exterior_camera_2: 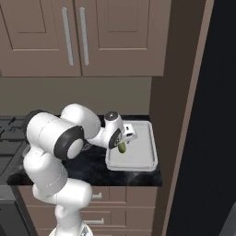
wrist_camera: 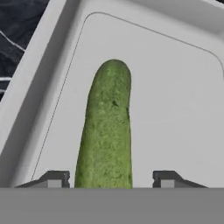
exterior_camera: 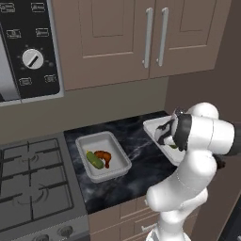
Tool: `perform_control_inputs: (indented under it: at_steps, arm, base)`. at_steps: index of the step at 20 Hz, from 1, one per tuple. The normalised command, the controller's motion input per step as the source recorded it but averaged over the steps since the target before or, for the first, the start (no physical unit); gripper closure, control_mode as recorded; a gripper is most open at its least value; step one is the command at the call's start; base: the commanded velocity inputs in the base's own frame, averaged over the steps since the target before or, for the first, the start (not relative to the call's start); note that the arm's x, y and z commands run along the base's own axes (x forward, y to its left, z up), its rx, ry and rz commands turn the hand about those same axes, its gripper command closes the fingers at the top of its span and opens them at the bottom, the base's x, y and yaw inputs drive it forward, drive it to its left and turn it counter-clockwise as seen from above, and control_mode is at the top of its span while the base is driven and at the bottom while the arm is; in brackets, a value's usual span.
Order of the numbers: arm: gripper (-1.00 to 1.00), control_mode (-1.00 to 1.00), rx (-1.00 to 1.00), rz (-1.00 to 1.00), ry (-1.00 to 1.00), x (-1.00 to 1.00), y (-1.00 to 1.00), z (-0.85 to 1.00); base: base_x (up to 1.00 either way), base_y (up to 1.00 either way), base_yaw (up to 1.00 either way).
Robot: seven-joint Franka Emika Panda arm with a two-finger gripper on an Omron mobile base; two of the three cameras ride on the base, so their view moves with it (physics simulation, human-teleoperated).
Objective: Place one cucumber and one chicken drumstick in each tupperware on the nearby counter, to pack two identical lunches.
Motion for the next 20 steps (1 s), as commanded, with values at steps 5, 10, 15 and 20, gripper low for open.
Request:
perform_control_inputs:
  at_steps: [5,10,15,20]
  arm:
    - [-1.00,-1.00,0.00,0.00,0.00,-0.52,0.00,0.55]
    - [-1.00,-1.00,-0.02,0.00,-0.05,-1.00,0.12,0.90]
    - [-1.00,-1.00,-0.11,0.00,-0.09,-1.00,0.61,0.87]
    - [-1.00,-1.00,-0.15,0.00,-0.19,-1.00,0.80,0.75]
  base:
    - [0.00,0.00,0.00]
    - [0.00,0.00,0.00]
    - [0.00,0.00,0.00]
    - [0.00,0.00,0.00]
